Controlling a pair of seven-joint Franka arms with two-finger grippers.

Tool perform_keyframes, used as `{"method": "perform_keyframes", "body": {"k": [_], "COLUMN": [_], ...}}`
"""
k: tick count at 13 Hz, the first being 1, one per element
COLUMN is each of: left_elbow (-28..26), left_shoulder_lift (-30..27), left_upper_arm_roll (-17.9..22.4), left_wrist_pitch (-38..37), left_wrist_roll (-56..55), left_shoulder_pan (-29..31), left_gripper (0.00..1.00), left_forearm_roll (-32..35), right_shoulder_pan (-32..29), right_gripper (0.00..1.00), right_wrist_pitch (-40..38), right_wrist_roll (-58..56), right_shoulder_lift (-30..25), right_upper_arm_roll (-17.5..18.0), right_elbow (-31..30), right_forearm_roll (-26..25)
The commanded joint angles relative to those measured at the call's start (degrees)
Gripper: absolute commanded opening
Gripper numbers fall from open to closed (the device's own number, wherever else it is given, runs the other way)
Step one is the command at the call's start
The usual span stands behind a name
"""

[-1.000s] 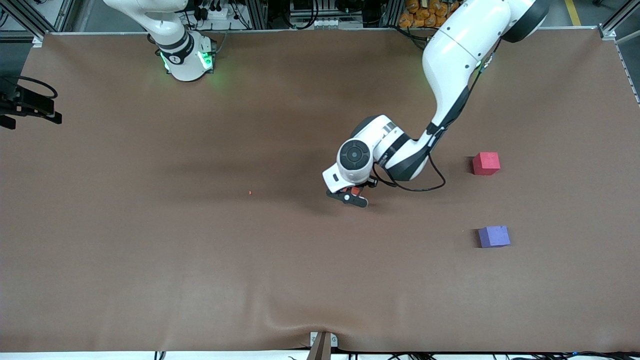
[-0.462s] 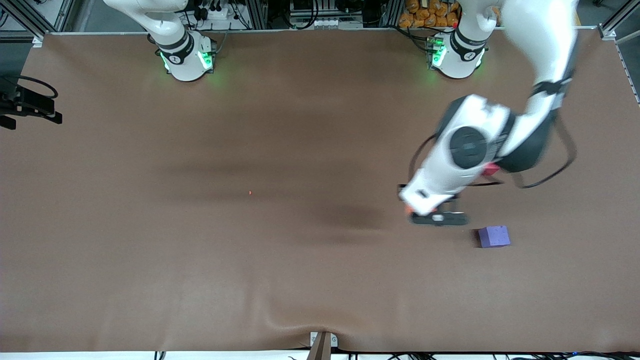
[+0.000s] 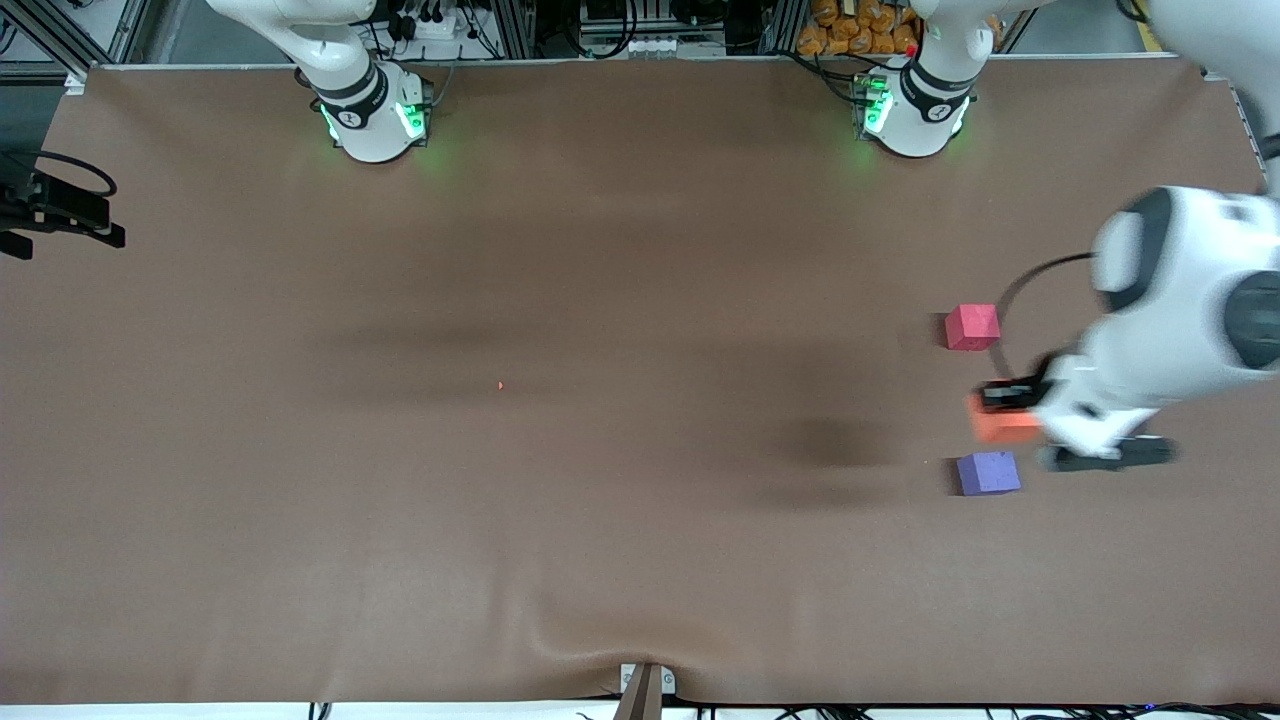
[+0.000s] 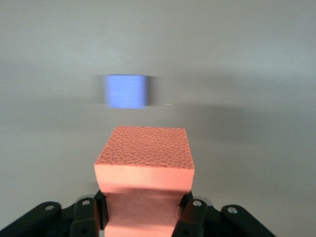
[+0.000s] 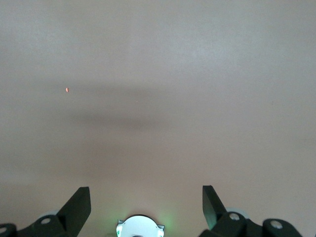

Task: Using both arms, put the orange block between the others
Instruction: 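Carry the orange cube with the left gripper between pink and purple cubes, then lower the orange cube between the cubes and open the left gripper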

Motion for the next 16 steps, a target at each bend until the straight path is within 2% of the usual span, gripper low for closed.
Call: {"method": "perform_keyframes", "body": {"k": [1,4,7,11,13,16], "left_elbow": [-4.0,-5.7,-13.1,-19.4,-21.8,-22.6], "left_shoulder_lift": [-3.2,-1.8,-2.4,-1.9,-0.9,2.4], "left_upper_arm_roll": [-0.8,-0.8,-0.8,-0.9,-0.9,-0.9], "left_wrist_pitch": [-1.4,0.4,8.3,15.6,19.8,22.7], "left_wrist_roll": [5.3,6.5,6.5,6.5,6.5,6.6], "left_shoulder_pan": [5.7,8.5,8.7,8.0,7.8,6.8], "left_gripper": [0.0,0.0,0.0,0.0,0.0,0.0], "left_forearm_roll": [-1.3,-1.0,-0.5,-0.2,-0.1,1.7], "right_shoulder_pan": [0.4,0.7,0.7,0.8,0.8,0.8], "right_gripper": [1.0,1.0,1.0,1.0,1.0,1.0], "right_wrist_pitch": [-0.2,-0.3,-0.3,-0.2,-0.2,-0.2], "right_wrist_roll": [-0.5,-0.5,-0.4,-0.4,-0.4,-0.4], "right_shoulder_lift": [0.1,0.1,0.1,0.1,0.1,0.1], "right_upper_arm_roll": [0.0,0.0,0.0,0.0,0.0,0.0], "right_elbow": [0.6,0.6,0.6,0.6,0.6,0.6], "right_forearm_roll": [-0.5,-0.6,-0.5,-0.6,-0.6,-0.6]}}
